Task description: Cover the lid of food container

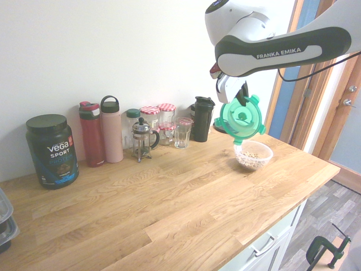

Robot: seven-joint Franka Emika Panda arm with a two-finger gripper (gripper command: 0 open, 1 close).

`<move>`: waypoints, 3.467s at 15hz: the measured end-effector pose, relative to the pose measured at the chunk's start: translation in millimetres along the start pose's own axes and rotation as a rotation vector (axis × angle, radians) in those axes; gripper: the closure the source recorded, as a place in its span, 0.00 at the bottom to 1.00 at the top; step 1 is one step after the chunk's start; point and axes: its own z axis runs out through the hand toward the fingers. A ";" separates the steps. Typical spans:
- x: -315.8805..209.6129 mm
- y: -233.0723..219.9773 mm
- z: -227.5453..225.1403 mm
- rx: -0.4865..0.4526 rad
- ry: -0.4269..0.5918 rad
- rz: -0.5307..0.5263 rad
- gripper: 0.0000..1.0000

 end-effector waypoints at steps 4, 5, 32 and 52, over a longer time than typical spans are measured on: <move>16.4 -18.7 59.5 -0.233 0.104 0.066 1.00; 17.8 -25.3 77.2 -0.296 0.121 0.081 1.00; -39.0 -104.3 173.3 -0.548 0.133 -0.016 1.00; -102.3 -99.7 119.1 -0.385 0.135 -0.042 0.00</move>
